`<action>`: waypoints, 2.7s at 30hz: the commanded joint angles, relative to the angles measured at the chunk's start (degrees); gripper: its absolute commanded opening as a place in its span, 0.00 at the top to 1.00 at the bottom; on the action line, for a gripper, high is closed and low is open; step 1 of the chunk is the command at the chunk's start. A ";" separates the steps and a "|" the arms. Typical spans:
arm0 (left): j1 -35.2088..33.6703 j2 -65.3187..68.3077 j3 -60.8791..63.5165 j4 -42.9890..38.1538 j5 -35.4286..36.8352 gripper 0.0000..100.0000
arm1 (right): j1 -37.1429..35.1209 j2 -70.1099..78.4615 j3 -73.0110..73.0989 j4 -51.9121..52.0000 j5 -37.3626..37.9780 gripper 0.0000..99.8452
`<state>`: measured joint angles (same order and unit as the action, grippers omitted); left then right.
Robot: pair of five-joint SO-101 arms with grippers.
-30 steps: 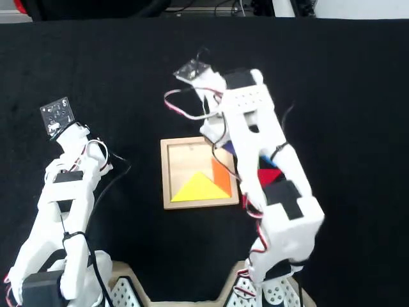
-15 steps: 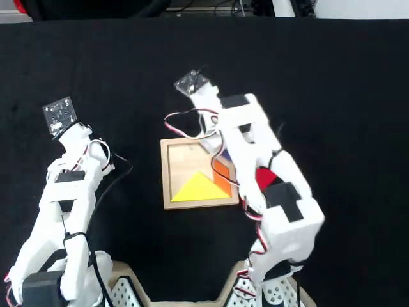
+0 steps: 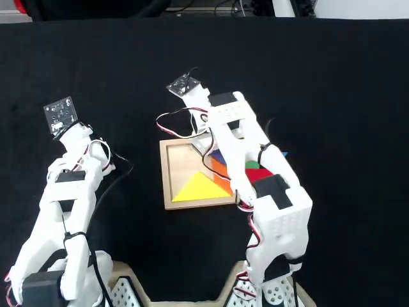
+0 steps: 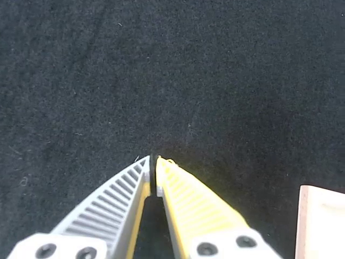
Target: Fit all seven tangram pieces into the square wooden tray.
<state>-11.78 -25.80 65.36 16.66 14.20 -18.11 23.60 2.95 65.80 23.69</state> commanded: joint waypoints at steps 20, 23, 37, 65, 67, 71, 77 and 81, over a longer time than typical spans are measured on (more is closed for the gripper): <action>0.31 -1.76 -0.22 -0.88 -0.53 0.97 | 1.32 -18.77 13.67 -7.03 -0.70 0.70; 0.31 -1.76 -0.22 -0.88 -0.53 0.97 | -0.18 -21.49 18.15 -10.99 -0.79 0.83; 0.22 -1.76 -0.22 -0.79 -0.53 0.97 | -3.34 -12.44 15.69 -15.03 -0.88 0.95; 0.22 -1.76 -0.22 -0.97 -0.53 0.97 | 9.85 -39.87 26.51 -11.43 -0.79 0.95; 0.40 -1.76 -0.22 -0.97 -0.53 0.97 | 12.31 -40.04 30.20 -16.18 -0.62 0.95; 0.48 -1.76 -0.22 -0.97 -0.62 0.97 | 16.79 -35.12 30.11 -16.88 -0.88 0.95; 1.80 -1.76 -0.22 -0.97 -4.22 0.97 | 19.87 -22.90 17.10 -4.48 -11.08 0.95; 1.89 -1.76 -0.13 -0.97 -4.13 0.97 | 16.44 -19.12 13.05 -1.23 -19.52 0.93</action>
<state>-10.64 -25.80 65.36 16.66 10.77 0.35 3.91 20.97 62.64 9.36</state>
